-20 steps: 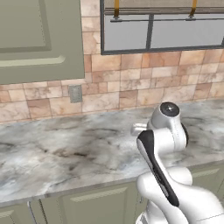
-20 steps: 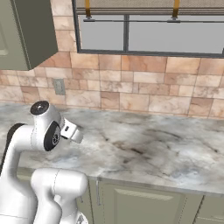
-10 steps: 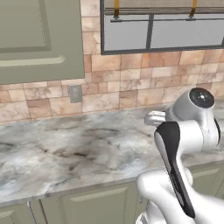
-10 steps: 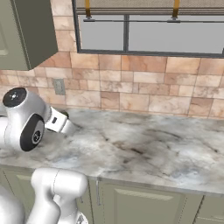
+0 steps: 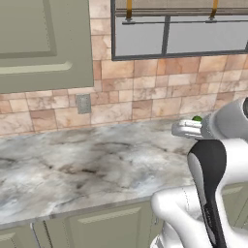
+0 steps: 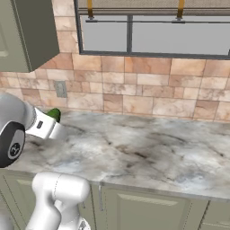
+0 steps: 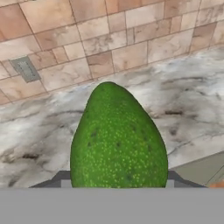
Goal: Place the beer and liquor on the top shelf of the fridge to keep them out of children's reach, and place the avocado on lower shelves for easy access.
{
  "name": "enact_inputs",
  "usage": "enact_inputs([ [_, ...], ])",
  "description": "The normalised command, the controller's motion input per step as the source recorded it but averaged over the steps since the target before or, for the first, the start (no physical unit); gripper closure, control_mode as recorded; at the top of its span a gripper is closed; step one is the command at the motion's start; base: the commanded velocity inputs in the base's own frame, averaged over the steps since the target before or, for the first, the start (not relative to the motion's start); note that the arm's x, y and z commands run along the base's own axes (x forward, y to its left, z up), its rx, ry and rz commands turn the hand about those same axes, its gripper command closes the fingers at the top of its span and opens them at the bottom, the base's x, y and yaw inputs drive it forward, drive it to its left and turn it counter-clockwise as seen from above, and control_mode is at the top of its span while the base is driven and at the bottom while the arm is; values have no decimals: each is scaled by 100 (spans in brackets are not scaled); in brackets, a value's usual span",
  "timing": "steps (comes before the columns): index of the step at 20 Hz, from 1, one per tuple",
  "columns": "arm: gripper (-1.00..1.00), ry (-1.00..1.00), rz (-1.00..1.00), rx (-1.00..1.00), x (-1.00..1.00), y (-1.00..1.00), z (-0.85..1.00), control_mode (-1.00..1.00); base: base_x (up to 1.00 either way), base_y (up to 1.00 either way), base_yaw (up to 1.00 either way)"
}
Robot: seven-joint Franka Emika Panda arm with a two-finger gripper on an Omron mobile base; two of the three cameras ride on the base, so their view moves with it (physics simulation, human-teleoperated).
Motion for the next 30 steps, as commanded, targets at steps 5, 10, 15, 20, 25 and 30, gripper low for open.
enact_inputs([
  [5,100,-2,0,0,-13,0,7,100,-50,-18,-2],
  [10,100,0,0,0,0,0,0,100,-50,-78,-19],
  [15,100,0,0,0,0,0,0,100,-41,-96,-26],
  [20,100,0,0,0,0,0,0,100,-12,-100,-31],
  [25,100,0,0,0,0,0,0,100,-56,-98,-25],
  [30,100,0,0,0,0,0,0,100,-98,-67,-10],
])
